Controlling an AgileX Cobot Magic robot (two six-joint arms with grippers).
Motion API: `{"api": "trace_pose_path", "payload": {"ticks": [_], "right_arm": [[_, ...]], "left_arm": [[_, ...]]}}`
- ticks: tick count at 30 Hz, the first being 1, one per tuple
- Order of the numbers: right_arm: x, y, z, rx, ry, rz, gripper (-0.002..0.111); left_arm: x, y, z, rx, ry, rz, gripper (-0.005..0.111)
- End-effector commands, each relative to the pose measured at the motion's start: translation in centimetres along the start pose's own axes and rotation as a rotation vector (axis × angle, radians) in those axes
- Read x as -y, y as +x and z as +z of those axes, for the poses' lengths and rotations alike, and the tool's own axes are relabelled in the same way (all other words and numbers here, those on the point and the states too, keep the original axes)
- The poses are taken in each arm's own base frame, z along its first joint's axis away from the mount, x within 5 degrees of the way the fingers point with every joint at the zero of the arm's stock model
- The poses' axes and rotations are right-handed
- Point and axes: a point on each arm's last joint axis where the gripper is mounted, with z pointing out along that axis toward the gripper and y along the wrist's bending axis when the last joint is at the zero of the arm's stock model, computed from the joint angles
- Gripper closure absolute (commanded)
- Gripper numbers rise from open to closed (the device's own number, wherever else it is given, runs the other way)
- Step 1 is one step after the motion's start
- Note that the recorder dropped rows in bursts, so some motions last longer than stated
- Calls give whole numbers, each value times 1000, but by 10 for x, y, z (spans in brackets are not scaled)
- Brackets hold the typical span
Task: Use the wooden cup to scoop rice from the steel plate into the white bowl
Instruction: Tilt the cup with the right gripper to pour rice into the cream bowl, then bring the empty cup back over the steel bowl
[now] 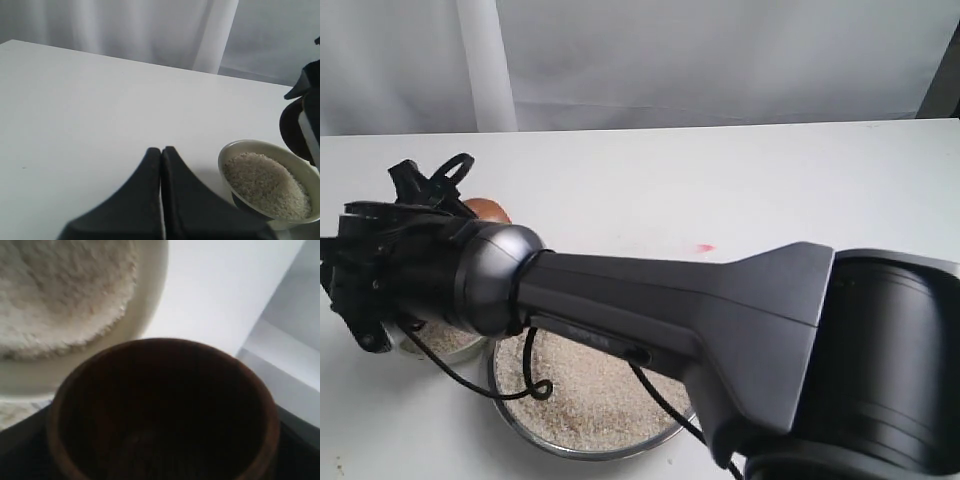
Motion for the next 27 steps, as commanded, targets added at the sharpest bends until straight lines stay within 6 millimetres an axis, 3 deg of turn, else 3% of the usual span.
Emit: {"api": "trace_pose_path", "payload": {"ticks": [1, 8, 13, 19, 27], "right_arm": [[25, 21, -29, 47, -9, 226, 108], [50, 69, -82, -28, -59, 362, 108], [51, 98, -93, -75, -140, 370, 108], [23, 123, -67, -245, -177, 210, 108], [-40, 151, -21, -413, -333, 22, 108]], "left_arm": [[1, -1, 0, 5, 10, -5, 107], [1, -1, 0, 5, 10, -5, 107], [1, -1, 0, 5, 10, -5, 107], [1, -1, 0, 5, 10, -5, 107], [1, -1, 0, 5, 10, -5, 107]]}}
